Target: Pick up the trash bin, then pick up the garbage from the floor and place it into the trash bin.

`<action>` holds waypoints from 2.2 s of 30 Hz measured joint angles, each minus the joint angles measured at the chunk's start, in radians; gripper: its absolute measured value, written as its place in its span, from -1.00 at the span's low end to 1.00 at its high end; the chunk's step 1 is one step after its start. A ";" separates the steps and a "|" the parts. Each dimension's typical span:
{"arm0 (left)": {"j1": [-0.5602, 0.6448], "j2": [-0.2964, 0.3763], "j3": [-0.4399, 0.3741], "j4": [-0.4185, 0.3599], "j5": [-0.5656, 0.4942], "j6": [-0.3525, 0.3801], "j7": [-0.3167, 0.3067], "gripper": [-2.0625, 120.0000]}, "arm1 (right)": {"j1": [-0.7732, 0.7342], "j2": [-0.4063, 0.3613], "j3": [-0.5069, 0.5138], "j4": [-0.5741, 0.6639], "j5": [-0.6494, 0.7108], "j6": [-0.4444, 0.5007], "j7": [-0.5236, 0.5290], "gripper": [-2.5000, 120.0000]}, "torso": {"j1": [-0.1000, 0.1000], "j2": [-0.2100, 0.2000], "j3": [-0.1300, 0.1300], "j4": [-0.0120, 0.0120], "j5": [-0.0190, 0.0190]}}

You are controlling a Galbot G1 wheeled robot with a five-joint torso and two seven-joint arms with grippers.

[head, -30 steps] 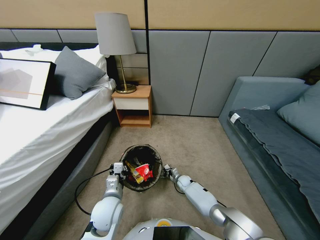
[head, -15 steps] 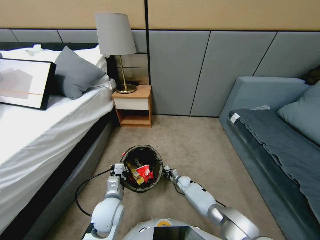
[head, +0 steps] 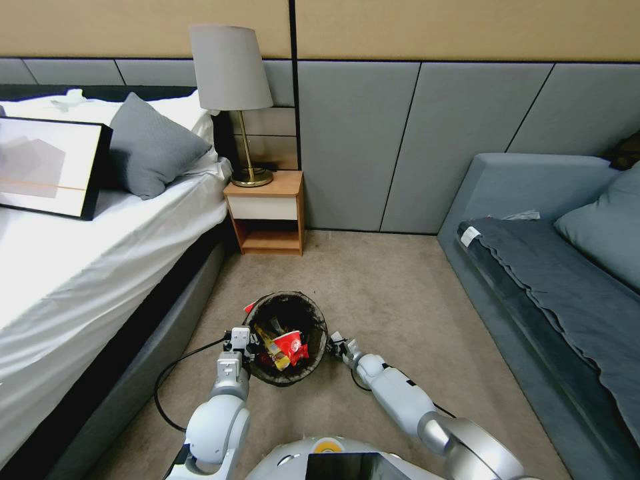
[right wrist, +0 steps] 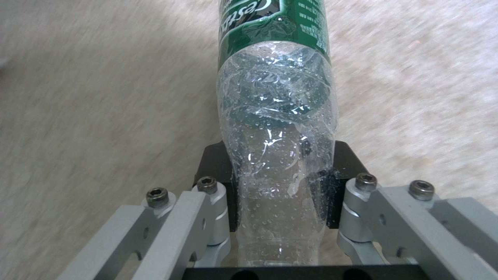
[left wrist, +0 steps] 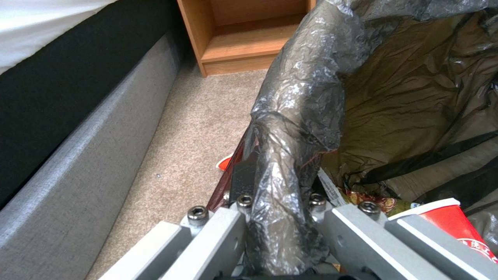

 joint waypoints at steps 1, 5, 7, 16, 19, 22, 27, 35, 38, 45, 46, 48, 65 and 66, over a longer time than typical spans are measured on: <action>0.000 0.002 0.000 0.001 -0.002 0.001 0.000 -0.97 | -0.008 -0.003 0.012 0.018 0.011 0.000 0.006 -0.55 | 0.000 0.000 0.000 0.0001 0.0000; -0.001 0.010 0.001 0.003 -0.010 0.002 0.000 -0.97 | -0.048 -0.024 0.041 0.087 0.045 0.005 0.013 -0.55 | 0.000 0.000 0.000 0.0001 0.0001; -0.001 0.015 0.001 0.003 -0.013 0.002 0.000 -0.97 | -0.074 -0.036 0.053 0.127 0.059 0.012 0.013 -0.55 | 0.000 0.000 0.000 0.0000 -0.0001; -0.008 0.043 0.000 0.003 -0.033 0.011 0.000 -0.97 | -0.209 -0.089 0.177 0.284 0.106 0.099 0.035 -0.55 | 0.000 0.000 0.000 0.0000 0.0000; -0.005 0.049 -0.004 0.001 -0.036 0.011 0.000 -0.97 | -0.248 -0.112 0.234 0.360 0.142 0.113 0.037 -0.55 | 0.000 0.000 0.000 -0.0001 0.0001; -0.005 0.050 -0.007 -0.001 -0.040 0.011 0.000 -0.97 | -0.312 -0.136 0.317 0.510 0.186 0.130 0.022 -0.55 | 0.000 0.000 0.000 -0.0001 0.0001; -0.005 0.058 -0.007 -0.002 -0.046 0.013 0.000 -0.97 | -0.372 -0.149 0.389 0.667 0.211 0.145 -0.011 -0.55 | 0.000 0.000 0.000 0.0000 -0.0001; -0.007 0.063 -0.006 0.001 -0.051 0.015 0.000 -0.97 | -0.469 -0.150 0.451 1.029 0.218 0.149 -0.023 -0.55 | 0.000 0.000 0.000 0.0003 -0.0001; -0.006 0.061 0.000 0.003 -0.048 0.015 0.000 -0.97 | -0.523 -0.172 0.416 1.196 0.207 0.144 -0.021 -0.55 | 0.000 0.000 0.000 -0.0001 0.0000; -0.002 0.060 0.003 0.007 -0.043 0.014 0.000 -0.97 | -0.576 -0.237 0.282 1.346 0.177 0.137 -0.020 -0.55 | 0.000 0.000 0.000 -0.0001 0.0000; -0.002 0.060 0.003 0.007 -0.043 0.014 0.000 -0.97 | -0.576 -0.237 0.282 1.346 0.177 0.137 -0.020 -0.55 | 0.000 0.000 0.000 -0.0001 0.0000; -0.002 0.057 0.004 0.008 -0.040 0.013 0.001 -0.97 | -0.569 -0.287 0.229 1.357 0.162 0.130 -0.029 -0.55 | 0.000 0.000 0.000 -0.0002 -0.0001; -0.002 0.031 0.014 0.008 -0.023 0.013 0.002 -0.97 | -0.416 -0.329 0.008 1.153 0.170 0.112 -0.019 -0.57 | 0.000 0.000 0.000 0.0001 0.0000; -0.002 0.031 0.014 0.008 -0.023 0.013 0.002 -0.97 | -0.416 -0.329 0.008 1.153 0.170 0.112 -0.019 -0.57 | 0.000 0.000 0.000 0.0001 0.0000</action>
